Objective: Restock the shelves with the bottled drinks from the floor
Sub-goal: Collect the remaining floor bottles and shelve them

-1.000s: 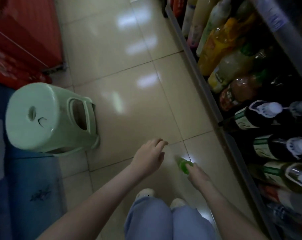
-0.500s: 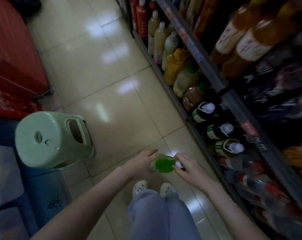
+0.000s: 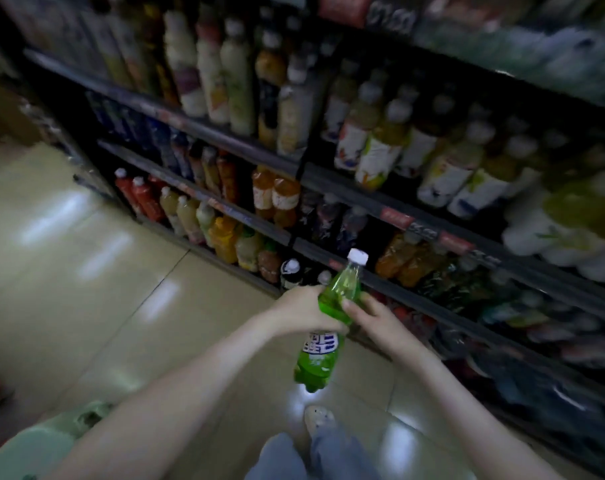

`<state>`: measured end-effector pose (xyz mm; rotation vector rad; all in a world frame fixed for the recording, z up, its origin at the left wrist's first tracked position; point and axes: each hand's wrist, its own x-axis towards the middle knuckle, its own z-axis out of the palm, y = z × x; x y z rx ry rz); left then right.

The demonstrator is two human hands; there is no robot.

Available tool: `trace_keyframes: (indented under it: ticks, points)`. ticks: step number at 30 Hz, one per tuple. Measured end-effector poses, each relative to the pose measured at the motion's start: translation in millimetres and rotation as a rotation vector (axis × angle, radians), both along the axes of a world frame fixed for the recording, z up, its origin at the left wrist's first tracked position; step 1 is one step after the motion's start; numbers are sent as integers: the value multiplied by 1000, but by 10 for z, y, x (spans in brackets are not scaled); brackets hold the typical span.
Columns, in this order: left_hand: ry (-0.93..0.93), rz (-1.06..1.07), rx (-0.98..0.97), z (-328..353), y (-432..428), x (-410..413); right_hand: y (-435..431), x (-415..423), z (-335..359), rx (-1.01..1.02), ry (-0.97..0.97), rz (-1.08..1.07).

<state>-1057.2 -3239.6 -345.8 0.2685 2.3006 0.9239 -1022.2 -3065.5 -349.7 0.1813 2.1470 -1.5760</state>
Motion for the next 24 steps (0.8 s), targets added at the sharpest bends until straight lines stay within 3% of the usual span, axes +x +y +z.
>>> trace_keyframes:
  ticks: [3, 9, 17, 24]
  points:
    - [-33, -18, 103, 310, 398, 41, 181, 372, 147, -235, -98, -274]
    - [-211, -130, 140, 568, 1314, 444, 844, 1122, 375, -365, -136, -522]
    - [-406, -411, 247, 768, 2844, 1338, 2055, 2415, 674, -314, -12, -743]
    - [-291, -655, 251, 899, 4488, 2304, 3473, 3626, 921, -242, 81, -961]
